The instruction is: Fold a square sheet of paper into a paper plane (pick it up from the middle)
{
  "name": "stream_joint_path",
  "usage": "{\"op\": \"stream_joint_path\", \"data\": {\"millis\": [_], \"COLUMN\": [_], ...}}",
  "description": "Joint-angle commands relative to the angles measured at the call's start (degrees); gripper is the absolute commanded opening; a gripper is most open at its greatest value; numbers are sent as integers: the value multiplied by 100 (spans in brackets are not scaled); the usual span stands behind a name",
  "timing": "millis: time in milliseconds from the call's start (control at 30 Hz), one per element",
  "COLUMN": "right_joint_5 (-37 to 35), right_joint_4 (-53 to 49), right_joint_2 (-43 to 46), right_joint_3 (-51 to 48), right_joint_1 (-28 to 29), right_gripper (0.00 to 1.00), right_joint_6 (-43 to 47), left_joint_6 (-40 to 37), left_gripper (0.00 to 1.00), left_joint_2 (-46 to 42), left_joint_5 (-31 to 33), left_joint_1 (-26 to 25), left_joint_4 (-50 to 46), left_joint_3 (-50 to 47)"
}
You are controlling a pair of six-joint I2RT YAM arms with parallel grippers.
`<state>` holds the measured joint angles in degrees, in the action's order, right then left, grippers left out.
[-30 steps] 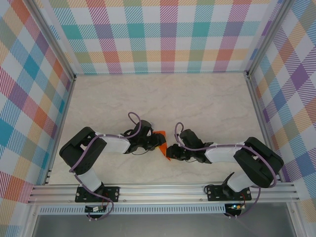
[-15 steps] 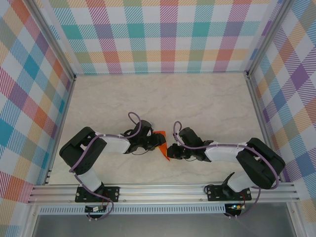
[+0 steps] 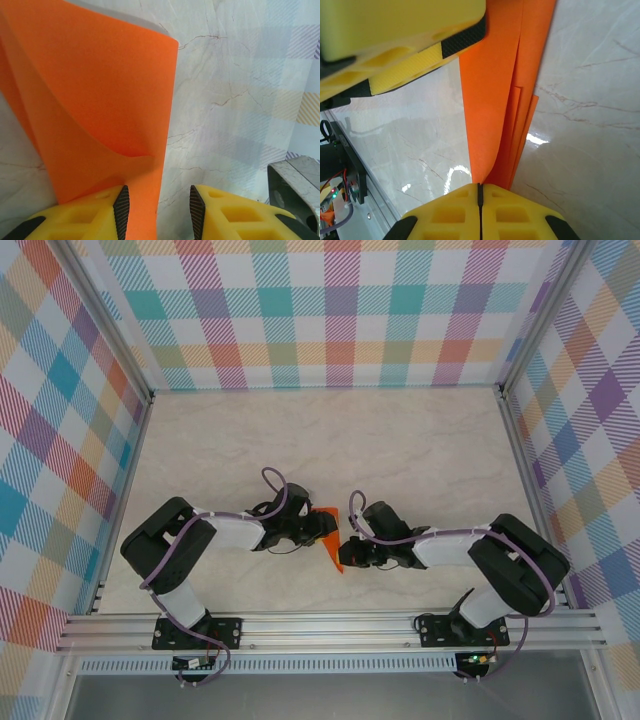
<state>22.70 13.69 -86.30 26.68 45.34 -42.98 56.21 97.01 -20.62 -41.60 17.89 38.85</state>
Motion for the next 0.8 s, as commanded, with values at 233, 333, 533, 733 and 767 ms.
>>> {"op": "stream_joint_path", "data": {"millis": [233, 333, 533, 733, 767], "right_joint_5": [402, 454, 481, 579, 614], "right_joint_4": [-493, -585, -579, -874, -894], "right_joint_2": [-252, -384, -289, 207, 257], "right_joint_3": [-164, -139, -144, -16, -22], "right_joint_1": [19, 19, 17, 19, 19], "right_gripper": [10, 11, 12, 14, 14], "right_joint_6": [73, 123, -15, 49, 46], "left_joint_6": [66, 66, 56, 48, 48], "left_gripper": [40, 40, 40, 40, 40], "left_joint_2": [22, 21, 55, 63, 72], "left_joint_5": [118, 133, 111, 93, 85], "left_joint_1": [-14, -8, -14, -12, -11], "left_joint_4": [-223, -259, -295, -295, -295], "left_joint_3": [123, 127, 140, 135, 135]}}
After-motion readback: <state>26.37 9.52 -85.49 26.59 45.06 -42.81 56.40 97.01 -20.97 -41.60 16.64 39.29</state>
